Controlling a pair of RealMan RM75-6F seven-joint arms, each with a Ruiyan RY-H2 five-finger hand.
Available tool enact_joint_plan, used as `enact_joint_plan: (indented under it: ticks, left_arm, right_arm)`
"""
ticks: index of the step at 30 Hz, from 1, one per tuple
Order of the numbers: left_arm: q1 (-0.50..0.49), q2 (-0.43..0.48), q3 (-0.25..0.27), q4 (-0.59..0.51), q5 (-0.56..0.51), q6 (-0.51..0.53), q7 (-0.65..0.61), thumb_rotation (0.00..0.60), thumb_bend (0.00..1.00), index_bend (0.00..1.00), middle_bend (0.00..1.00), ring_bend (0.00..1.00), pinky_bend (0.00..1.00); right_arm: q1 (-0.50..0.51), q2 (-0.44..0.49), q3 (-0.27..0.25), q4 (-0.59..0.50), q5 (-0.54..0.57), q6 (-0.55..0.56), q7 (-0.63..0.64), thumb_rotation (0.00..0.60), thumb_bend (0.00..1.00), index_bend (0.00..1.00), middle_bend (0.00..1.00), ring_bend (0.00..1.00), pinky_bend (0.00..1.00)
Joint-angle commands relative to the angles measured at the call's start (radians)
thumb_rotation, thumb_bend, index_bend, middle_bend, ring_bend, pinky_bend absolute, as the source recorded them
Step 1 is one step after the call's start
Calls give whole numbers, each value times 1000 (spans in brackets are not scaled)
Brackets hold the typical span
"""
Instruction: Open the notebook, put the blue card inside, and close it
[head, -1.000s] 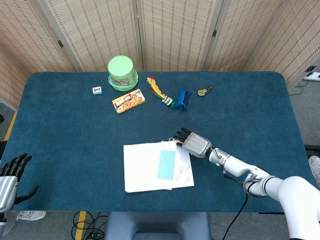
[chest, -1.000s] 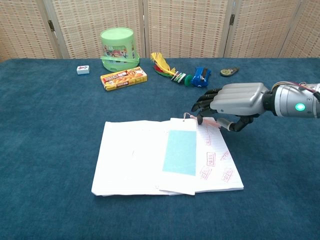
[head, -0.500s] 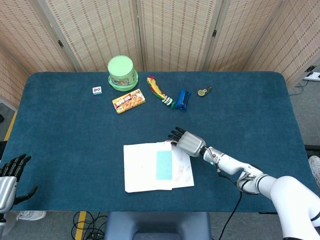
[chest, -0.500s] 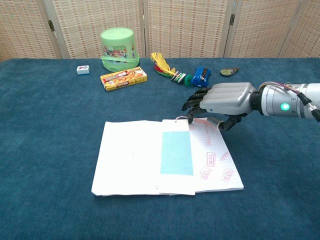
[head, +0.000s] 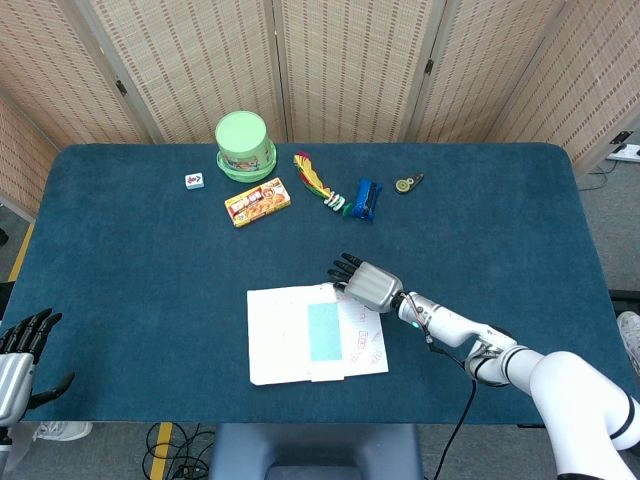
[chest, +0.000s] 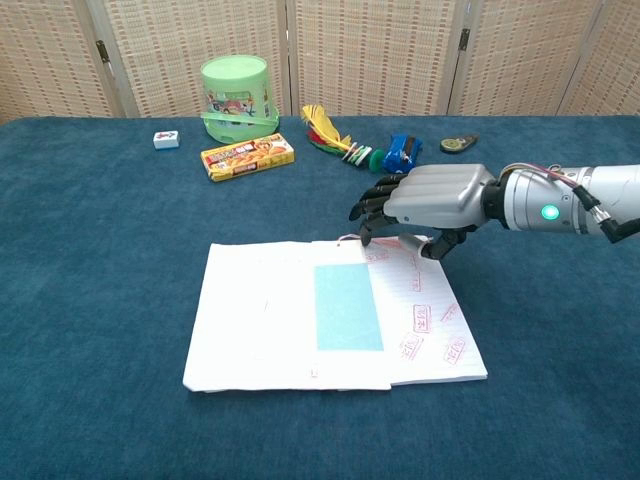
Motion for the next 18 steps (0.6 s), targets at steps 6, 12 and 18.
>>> enact_joint_plan:
  ticks: [6,12,18]
  left_arm:
    - [2,3,-1,2,-2,2,-3,600,277,123,96,110,173]
    - [0,5,-2,-5,5,5,1,600,276,123,96,110,173]
    - [-1,7,-2,-18,11,9,12,600,276,123,96,110,173]
  right_arm:
    - [-12,41,5,-36,-5,50,9,600,705,261,74,0,0]
    - [-27,114,-1,-155,-36,131,8,600,701,261,74,0,0]
    - [-33,163,-46,-302,-113,187,6,600,702,261,80,0,0]
